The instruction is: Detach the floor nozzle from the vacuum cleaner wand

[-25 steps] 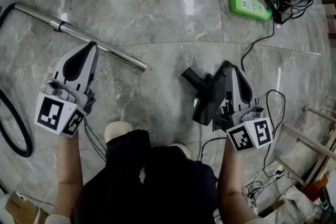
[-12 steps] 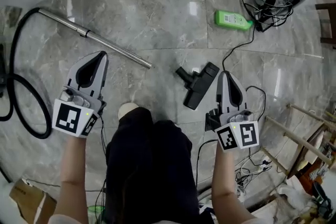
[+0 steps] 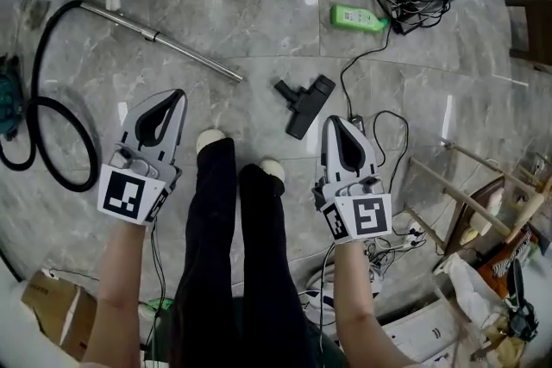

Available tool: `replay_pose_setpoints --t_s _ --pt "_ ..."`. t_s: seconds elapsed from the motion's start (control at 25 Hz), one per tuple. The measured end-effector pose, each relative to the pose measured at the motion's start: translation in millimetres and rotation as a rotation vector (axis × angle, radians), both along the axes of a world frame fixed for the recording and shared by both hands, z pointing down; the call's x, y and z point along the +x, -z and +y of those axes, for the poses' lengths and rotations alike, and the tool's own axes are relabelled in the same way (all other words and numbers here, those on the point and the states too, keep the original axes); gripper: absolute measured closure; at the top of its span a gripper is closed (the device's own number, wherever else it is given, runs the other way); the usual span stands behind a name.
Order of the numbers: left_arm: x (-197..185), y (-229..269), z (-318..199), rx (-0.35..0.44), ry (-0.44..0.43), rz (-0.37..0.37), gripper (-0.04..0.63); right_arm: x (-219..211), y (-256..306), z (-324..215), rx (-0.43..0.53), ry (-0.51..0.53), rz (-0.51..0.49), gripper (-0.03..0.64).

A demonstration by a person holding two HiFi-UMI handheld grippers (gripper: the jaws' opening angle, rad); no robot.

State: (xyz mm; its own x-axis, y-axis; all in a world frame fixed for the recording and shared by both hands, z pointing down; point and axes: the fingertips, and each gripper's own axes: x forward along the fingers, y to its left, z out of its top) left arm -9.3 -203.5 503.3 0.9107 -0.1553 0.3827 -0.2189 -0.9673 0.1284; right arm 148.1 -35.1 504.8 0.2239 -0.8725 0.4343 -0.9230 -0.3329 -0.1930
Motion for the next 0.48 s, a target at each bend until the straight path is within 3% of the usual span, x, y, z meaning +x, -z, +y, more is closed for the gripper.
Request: replay_pose_setpoints --t_s 0.28,0.48 --pt "-0.6 100.6 36.5 -0.011 0.029 0.002 0.586 3.3 109.1 26.4 0.006 -0.009 0.01 0.603" --pt "5.7 160.3 57.5 0.023 0.054 0.03 0.586 0.1 166.3 38.0 0.025 -0.025 0.017 0.603"
